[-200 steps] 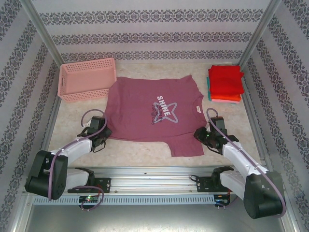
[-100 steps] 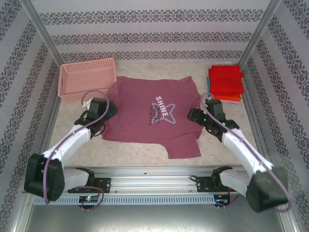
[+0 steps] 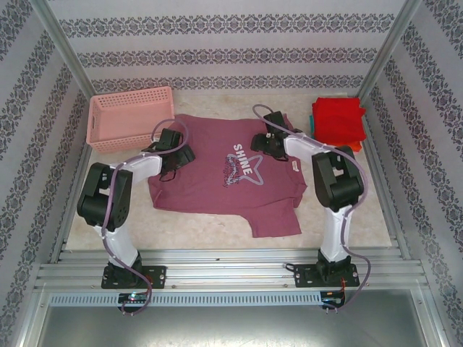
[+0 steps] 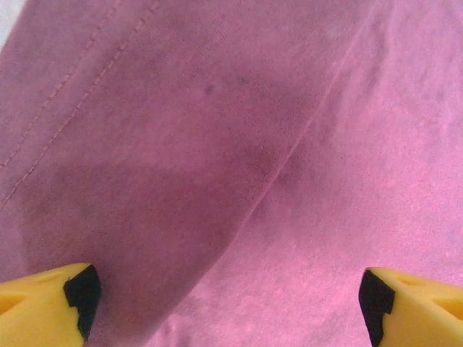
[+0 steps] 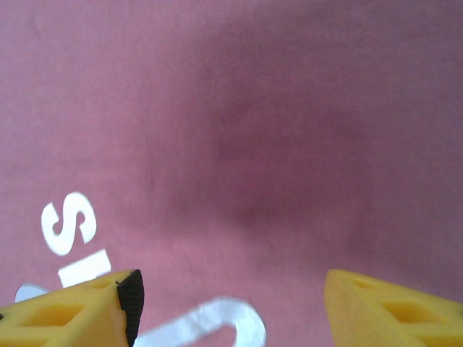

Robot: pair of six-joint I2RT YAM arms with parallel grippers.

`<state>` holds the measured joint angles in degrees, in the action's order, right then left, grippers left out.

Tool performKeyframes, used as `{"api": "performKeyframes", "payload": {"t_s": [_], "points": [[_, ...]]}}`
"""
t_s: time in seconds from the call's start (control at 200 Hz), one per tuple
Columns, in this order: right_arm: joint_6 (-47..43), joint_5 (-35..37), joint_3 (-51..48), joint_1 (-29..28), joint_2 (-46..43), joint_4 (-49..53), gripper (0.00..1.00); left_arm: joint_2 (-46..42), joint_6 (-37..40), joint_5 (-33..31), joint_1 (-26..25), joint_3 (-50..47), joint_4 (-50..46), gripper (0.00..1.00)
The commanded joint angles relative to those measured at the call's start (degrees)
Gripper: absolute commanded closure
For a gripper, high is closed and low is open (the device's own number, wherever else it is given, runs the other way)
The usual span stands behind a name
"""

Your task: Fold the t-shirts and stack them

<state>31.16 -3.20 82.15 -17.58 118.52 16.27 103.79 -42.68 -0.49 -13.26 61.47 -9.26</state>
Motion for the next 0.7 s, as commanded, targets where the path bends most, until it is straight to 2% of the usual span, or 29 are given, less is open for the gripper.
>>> {"api": "performKeyframes", "payload": {"t_s": [0.0,0.165,0.24,0.295,0.535,0.694], "points": [[1.44,-2.12,4.96,2.00,3.87,6.36,0.33,1.62,-0.90,2.27,-0.86,1.60,1.69,0.07],[0.45,-1.46,7.26,5.43,6.48,10.14,0.33,2.24,-3.80,4.62,-1.55,-0.77,3.84,0.07],[0.84,-6.24,7.78,7.35,7.74,9.42,0.31,2.04,-5.19,6.21,-2.12,-1.81,5.17,0.07],[1.28,-6.91,8.83,7.84,8.48,9.73,0.31,1.81,-6.15,7.02,-2.73,-2.14,5.83,0.06],[0.41,-5.03,14.69,8.48,9.47,14.09,0.30,-0.58,-9.98,10.17,-5.01,-3.34,8.75,0.03],[-2.55,0.53,16.60,9.85,9.45,18.76,0.29,-4.12,-11.22,9.91,-5.18,-4.83,9.31,0.01]]}}
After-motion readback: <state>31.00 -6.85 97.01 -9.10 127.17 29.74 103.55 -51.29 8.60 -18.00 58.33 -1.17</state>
